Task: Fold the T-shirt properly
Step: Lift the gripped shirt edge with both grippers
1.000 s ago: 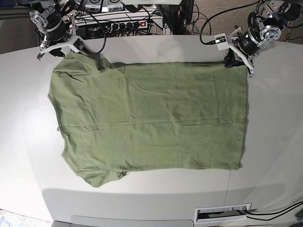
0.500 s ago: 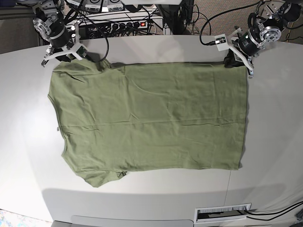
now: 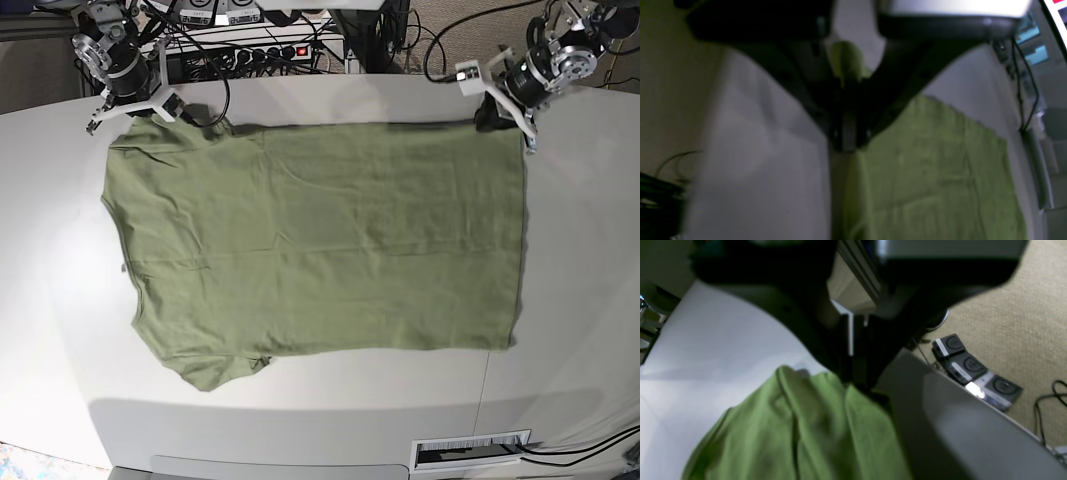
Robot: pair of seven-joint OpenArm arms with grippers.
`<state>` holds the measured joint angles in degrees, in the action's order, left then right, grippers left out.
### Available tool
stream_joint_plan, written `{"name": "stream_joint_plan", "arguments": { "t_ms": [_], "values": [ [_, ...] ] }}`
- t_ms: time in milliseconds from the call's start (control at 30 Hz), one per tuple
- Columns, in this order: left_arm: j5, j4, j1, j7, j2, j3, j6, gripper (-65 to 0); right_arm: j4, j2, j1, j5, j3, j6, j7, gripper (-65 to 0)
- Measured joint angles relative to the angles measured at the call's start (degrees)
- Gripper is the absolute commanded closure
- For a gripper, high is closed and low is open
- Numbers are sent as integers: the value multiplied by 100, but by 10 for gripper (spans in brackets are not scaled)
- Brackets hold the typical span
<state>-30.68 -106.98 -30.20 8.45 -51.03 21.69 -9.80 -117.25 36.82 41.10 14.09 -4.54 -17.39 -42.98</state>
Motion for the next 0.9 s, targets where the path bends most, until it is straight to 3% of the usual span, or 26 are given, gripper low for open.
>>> {"name": "stream_joint_plan", "arguments": {
  "t_ms": [300,500,700,833,900],
  "values": [
    [-472,-457,-761,372,-330,0,7,0,-472,13,680,31,2,-4,-168,0],
    [-944,-483,-1073,538,-442,39,448,0,-894,15,940,216,2,-17,-291,0],
    [-1591,-402,-1088,1001,-485,48,1309,0,-1281,13,938,317,151,-28,-258,0],
    [-2133,-420,-1032,1239,-485,55,2162,0,-1290,15,918,315,643,-11,-175,0],
    [-2321,-431,-1005,1257,-487,52,2308,0,-1290,13,905,273,859,-13,-70,0]
  ]
}}
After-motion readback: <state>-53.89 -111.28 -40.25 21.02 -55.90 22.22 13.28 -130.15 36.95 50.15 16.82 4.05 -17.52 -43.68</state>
